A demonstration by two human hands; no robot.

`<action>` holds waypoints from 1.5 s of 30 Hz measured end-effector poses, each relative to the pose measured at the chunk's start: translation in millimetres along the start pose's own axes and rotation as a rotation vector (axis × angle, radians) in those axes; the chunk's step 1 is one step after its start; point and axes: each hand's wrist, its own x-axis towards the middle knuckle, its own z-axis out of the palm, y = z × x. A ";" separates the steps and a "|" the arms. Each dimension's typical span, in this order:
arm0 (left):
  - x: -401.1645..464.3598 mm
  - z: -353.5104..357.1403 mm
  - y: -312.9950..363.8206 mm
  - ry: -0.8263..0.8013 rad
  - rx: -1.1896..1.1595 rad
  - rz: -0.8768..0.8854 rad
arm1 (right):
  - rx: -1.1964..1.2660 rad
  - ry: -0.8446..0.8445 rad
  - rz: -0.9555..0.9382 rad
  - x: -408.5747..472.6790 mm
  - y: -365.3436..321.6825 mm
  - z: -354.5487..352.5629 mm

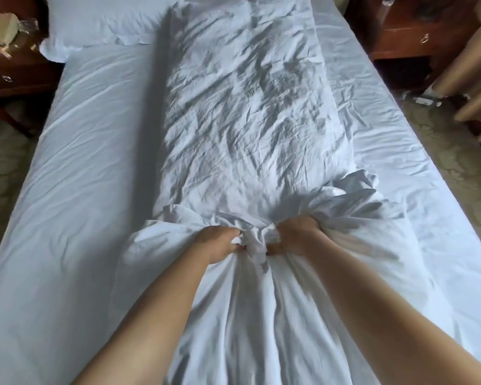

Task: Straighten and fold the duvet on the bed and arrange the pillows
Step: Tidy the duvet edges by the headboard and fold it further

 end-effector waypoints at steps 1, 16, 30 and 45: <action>-2.8 -0.8 2.0 -0.054 -0.092 -0.010 | 0.046 -0.101 -0.042 -7.0 -5.7 -3.5; 32.7 28.8 -29.5 0.243 0.388 -0.030 | -0.165 0.576 0.082 38.1 -3.0 37.9; 64.6 64.8 -35.5 0.369 0.308 -0.041 | -0.063 0.807 -0.014 102.4 -7.8 101.0; 105.3 -38.7 -27.8 0.411 0.305 -0.106 | -0.194 1.129 0.055 116.4 31.5 -2.3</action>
